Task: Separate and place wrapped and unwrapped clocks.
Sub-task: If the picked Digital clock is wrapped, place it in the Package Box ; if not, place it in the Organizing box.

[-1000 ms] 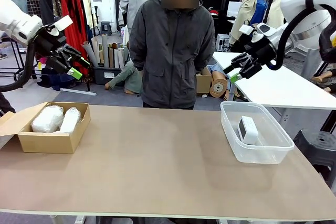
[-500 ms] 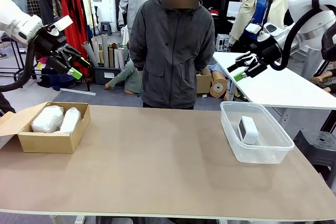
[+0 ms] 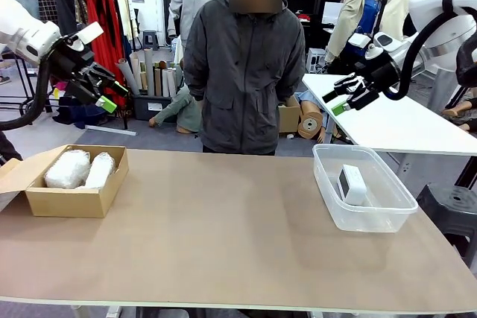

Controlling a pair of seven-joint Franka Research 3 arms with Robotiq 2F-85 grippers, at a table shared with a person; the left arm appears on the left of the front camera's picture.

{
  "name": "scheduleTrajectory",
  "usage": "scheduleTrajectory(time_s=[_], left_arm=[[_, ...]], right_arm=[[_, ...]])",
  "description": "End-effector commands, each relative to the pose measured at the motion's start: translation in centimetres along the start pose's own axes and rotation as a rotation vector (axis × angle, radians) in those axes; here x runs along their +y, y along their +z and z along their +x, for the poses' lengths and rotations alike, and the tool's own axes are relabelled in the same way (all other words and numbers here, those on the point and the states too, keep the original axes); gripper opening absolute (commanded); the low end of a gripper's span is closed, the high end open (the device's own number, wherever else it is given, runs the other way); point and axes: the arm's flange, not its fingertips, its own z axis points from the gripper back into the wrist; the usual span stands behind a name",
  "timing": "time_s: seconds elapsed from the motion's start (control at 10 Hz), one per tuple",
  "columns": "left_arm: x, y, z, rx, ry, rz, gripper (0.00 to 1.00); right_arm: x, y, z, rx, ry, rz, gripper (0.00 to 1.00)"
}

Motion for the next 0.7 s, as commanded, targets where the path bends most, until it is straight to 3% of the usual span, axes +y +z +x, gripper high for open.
scheduleTrajectory(time_s=[0.0,0.6], left_arm=[[-0.05,0.15,0.16,-0.01,0.0,0.006,1.0],[-0.05,0.15,0.16,-0.01,0.0,0.006,1.0]], right_arm=[[-0.14,-0.22,0.19,0.003,0.0,-0.012,1.0],[-0.14,-0.22,0.19,0.003,0.0,-0.012,1.0]])
